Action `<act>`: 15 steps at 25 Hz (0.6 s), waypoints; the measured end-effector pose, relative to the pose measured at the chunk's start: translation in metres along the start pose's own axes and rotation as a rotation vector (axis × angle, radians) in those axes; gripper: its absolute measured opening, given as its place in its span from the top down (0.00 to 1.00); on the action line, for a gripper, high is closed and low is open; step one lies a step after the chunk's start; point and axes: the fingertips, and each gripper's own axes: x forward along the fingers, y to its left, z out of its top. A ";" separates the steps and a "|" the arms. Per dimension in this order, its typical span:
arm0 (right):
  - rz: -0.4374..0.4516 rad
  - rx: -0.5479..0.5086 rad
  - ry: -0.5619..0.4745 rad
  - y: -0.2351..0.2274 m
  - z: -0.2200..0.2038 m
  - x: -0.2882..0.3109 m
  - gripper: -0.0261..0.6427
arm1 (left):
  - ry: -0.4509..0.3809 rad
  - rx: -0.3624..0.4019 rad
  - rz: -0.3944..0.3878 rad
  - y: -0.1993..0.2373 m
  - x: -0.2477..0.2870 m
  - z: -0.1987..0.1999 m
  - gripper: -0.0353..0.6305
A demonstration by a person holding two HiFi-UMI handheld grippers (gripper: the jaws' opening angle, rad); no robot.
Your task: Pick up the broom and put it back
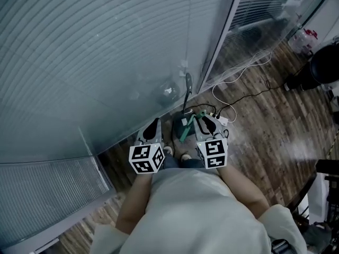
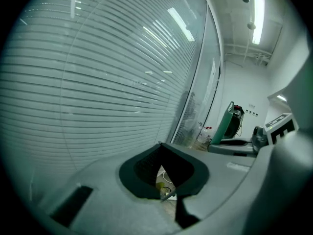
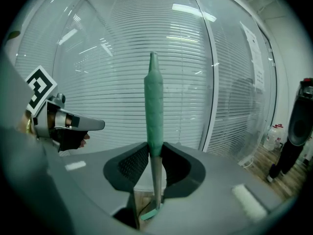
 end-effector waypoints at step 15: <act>0.220 -0.095 0.006 0.029 -0.003 -0.014 0.82 | -0.080 -0.095 0.243 0.003 -0.068 -0.024 0.94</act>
